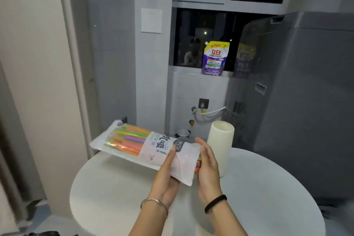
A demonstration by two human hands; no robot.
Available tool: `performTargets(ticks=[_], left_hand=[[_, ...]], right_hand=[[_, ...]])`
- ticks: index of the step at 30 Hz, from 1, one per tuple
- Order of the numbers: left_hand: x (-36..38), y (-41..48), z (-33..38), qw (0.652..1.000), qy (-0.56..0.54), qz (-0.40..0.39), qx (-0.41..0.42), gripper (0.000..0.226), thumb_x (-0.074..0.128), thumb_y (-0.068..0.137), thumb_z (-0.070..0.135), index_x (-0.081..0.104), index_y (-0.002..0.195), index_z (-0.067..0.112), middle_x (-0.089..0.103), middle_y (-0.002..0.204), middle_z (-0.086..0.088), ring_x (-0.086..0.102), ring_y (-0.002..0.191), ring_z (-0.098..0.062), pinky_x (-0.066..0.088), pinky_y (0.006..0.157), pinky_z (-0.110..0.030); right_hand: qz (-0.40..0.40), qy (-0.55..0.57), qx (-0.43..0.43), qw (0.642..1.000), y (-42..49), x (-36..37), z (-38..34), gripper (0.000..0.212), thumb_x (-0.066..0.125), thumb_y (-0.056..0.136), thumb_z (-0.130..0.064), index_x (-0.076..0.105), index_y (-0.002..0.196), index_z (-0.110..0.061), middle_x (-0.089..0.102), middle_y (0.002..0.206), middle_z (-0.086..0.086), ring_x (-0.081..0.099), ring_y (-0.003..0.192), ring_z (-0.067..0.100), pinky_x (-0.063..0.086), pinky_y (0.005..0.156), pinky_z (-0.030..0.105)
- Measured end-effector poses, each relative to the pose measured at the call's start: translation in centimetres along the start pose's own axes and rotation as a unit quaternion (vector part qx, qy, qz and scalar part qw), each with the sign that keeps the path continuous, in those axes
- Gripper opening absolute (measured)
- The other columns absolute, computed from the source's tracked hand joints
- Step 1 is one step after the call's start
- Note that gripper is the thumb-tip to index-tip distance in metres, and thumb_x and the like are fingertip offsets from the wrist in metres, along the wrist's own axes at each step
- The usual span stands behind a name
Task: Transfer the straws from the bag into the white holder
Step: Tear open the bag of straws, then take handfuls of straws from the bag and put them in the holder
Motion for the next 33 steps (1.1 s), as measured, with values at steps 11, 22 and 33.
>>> performTargets(ticks=[11, 22, 33], left_hand=[[1.2, -0.8, 1.3, 0.969, 0.217, -0.064, 0.094, 0.048, 0.08, 0.065, 0.013, 0.069, 0.112, 0.01, 0.074, 0.112, -0.007, 0.07, 0.104, -0.021, 0.056, 0.079, -0.023], [-0.6, -1.7, 1.6, 0.984, 0.101, 0.084, 0.119, 0.062, 0.081, 0.067, 0.032, 0.062, 0.125, 0.017, 0.073, 0.116, 0.001, 0.068, 0.109, -0.017, 0.05, 0.099, -0.042], [-2.1, -0.8, 0.3, 0.989, -0.112, 0.09, 0.019, 0.017, 0.065, 0.087, 0.019, 0.063, 0.104, 0.019, 0.078, 0.083, -0.007, 0.075, 0.068, -0.023, 0.06, 0.065, -0.045]], right_hand=[[-0.011, 0.312, 0.228, 0.922, -0.8, 0.2, 3.0, 0.059, 0.028, 0.096, -0.049, 0.048, 0.129, -0.004, 0.058, 0.122, 0.025, 0.055, 0.112, 0.038, 0.041, 0.099, 0.05], [0.035, -0.032, 0.041, 0.998, -0.5, -1.2, 0.2, 0.014, 0.048, 0.096, -0.021, 0.057, 0.092, -0.011, 0.062, 0.095, 0.006, 0.059, 0.088, 0.019, 0.049, 0.082, 0.036], [-0.05, -0.226, -0.111, 0.966, 0.5, -2.1, -4.1, 0.008, 0.051, 0.093, -0.007, 0.054, 0.086, -0.012, 0.056, 0.074, 0.003, 0.052, 0.066, 0.008, 0.04, 0.059, 0.013]])
Point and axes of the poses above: each hand's wrist, its own y-axis towards the middle knuckle, its own x-axis out of the palm, z = x × y, the point moved 8 cm from there along y, towards the middle knuckle
